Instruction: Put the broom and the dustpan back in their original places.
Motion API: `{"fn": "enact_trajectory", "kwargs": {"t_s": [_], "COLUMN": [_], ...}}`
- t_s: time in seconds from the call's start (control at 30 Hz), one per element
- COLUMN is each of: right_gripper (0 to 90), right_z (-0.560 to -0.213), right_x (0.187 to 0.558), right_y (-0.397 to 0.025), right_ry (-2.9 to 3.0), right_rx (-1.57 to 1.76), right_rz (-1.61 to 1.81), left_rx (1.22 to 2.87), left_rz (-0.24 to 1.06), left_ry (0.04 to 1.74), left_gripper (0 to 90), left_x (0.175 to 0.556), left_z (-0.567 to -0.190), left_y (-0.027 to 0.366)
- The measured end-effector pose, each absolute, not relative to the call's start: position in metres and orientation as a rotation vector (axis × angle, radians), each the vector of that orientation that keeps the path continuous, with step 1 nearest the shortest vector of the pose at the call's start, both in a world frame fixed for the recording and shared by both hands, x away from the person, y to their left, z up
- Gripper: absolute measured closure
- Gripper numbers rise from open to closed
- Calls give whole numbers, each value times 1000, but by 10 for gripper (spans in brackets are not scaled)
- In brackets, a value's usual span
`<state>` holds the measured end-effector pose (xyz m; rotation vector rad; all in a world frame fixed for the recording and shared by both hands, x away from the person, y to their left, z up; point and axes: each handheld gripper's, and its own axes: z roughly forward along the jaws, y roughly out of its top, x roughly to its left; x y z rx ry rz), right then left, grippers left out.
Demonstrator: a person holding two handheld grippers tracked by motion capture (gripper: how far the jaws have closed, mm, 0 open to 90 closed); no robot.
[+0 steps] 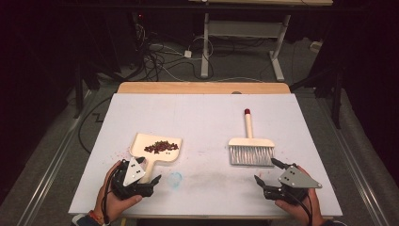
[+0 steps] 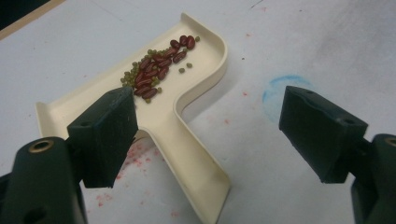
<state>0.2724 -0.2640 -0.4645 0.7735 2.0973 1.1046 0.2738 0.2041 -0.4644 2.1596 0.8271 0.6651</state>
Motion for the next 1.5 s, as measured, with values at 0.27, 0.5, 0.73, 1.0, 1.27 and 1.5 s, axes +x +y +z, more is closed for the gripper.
{"fn": "enact_trajectory", "kwargs": {"t_s": [0.27,0.5,0.73,1.0,1.27,1.5], "right_gripper": [210,211,211,211,211,211], "right_z": [-467,-466,-465,-465,-465,-461], "right_x": [269,268,268,269,269,269], "right_y": [-263,-261,-262,-262,-262,-261], "right_ry": [2109,2100,2095,2095,2094,2088], "right_rx": [772,758,761,757,754,751], "right_rz": [1099,1107,1108,1104,1110,1125], "left_rx": [2166,2166,2180,2184,2185,2176], "left_rz": [676,683,664,662,664,670], "left_ry": [809,801,810,808,809,820], "left_gripper": [179,179,179,179,179,179], "left_x": [273,270,271,271,271,272], "left_z": [-465,-464,-466,-466,-466,-466], "left_y": [204,204,202,202,202,202]}}
